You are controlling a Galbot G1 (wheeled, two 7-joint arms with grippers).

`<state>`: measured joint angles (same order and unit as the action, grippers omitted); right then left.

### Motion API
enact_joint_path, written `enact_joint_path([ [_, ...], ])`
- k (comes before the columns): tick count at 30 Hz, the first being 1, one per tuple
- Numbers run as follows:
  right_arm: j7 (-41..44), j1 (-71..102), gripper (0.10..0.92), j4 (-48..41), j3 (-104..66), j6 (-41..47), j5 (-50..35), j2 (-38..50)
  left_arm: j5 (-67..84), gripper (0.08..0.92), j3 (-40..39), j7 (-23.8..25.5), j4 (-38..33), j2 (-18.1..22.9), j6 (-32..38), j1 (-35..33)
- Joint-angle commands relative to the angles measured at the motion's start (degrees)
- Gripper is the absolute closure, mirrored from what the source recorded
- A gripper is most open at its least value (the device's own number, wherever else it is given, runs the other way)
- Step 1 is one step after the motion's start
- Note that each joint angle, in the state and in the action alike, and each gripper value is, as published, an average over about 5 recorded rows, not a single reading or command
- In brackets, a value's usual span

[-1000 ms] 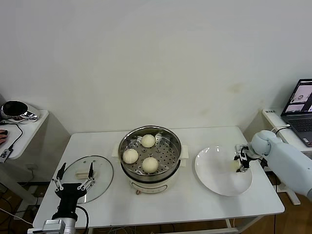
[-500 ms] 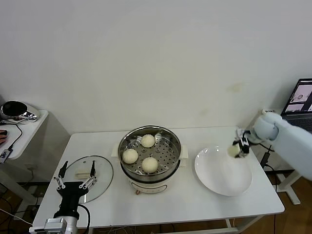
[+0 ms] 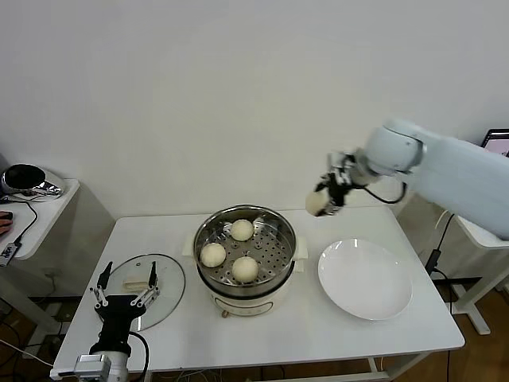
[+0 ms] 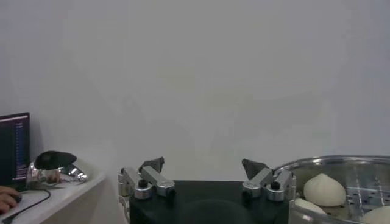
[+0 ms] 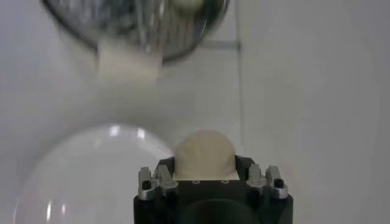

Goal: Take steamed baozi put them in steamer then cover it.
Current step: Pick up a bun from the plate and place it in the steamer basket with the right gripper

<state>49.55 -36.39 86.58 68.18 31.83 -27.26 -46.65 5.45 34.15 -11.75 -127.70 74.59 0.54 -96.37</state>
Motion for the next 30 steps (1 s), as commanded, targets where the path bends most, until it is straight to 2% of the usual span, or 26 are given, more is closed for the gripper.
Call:
enact_joint_path([
  [1, -10.5, -3.6, 0.406, 2.2, 7.1, 9.8, -16.9, -14.1, 0.1, 0.177, 0.2, 0.0, -0.1, 0.0, 0.1, 0.0],
  [9, -11.9, 2.4, 0.406, -3.0, 6.9, 9.9, -13.3, -19.0, 0.3, 0.177, 0.6, 0.0, -0.1, 0.3, 0.2, -0.2],
  [18, -12.0, 8.1, 0.406, -6.0, 6.5, 9.8, -6.8, -17.7, 0.3, 0.177, 0.7, 0.0, -0.4, 0.5, 0.4, -0.6],
  [30, -12.6, 12.8, 0.406, -10.2, 3.7, 9.7, -3.9, -18.2, 0.2, 0.177, 0.7, 0.0, -0.8, 0.6, 0.6, -0.9],
])
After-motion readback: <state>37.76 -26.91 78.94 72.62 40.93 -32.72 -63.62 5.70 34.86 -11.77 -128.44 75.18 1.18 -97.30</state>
